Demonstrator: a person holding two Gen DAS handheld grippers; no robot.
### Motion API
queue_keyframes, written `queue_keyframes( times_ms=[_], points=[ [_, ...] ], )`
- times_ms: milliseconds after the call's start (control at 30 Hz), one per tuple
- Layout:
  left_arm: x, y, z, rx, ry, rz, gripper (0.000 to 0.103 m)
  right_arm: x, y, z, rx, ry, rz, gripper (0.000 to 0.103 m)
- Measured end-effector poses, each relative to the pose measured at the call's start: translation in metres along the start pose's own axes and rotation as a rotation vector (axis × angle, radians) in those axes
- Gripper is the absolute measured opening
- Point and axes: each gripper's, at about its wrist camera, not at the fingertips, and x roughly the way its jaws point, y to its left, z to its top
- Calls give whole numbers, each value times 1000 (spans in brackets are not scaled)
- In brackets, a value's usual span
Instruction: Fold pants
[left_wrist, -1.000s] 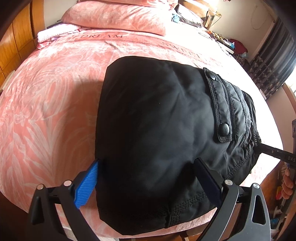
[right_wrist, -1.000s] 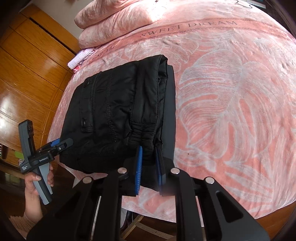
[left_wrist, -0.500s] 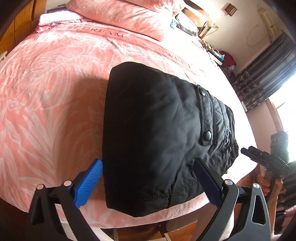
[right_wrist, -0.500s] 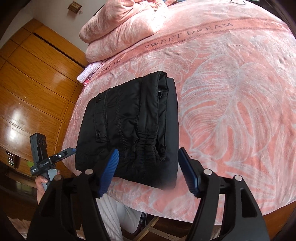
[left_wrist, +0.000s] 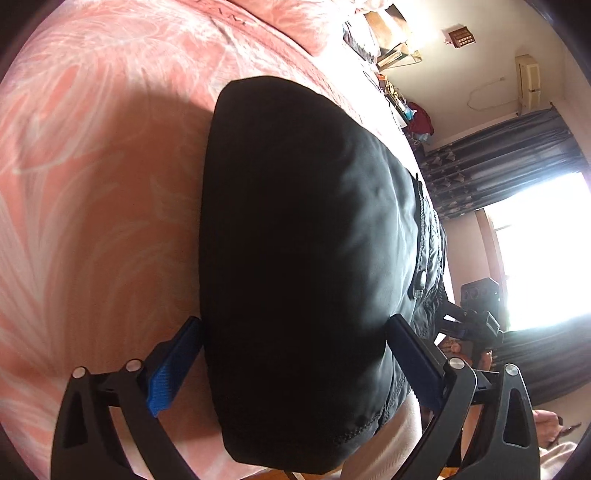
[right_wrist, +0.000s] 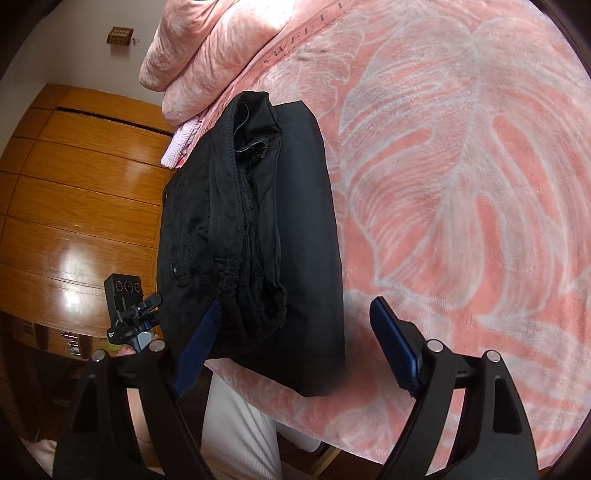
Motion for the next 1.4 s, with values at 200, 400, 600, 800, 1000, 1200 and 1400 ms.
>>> queue_keyframes(
  times_ms=[200,400,600,800,1000,1200,1400],
  points=[
    [22,15,9,-28,43,-92,100,11,-15,4,50,28,100,89],
    [38,13,15,-62,54,-153,99,26,-14,10,45,67,143,92],
    [39,6,15,-82,76,-127,69,30,1,8,-6,36,103,56],
    [28,-10,12,-90,12,-133,43,12,27,2,-62,-33,102,39],
    [14,-44,33,-26,-95,-211,40,-17,59,22,-141,-107,90,37],
    [35,-74,75,37,-163,-224,40,-35,63,85,-171,-170,61,38],
    [77,-50,115,15,-130,-89,46,0,28,138,-97,-120,-43,46]
  ],
)
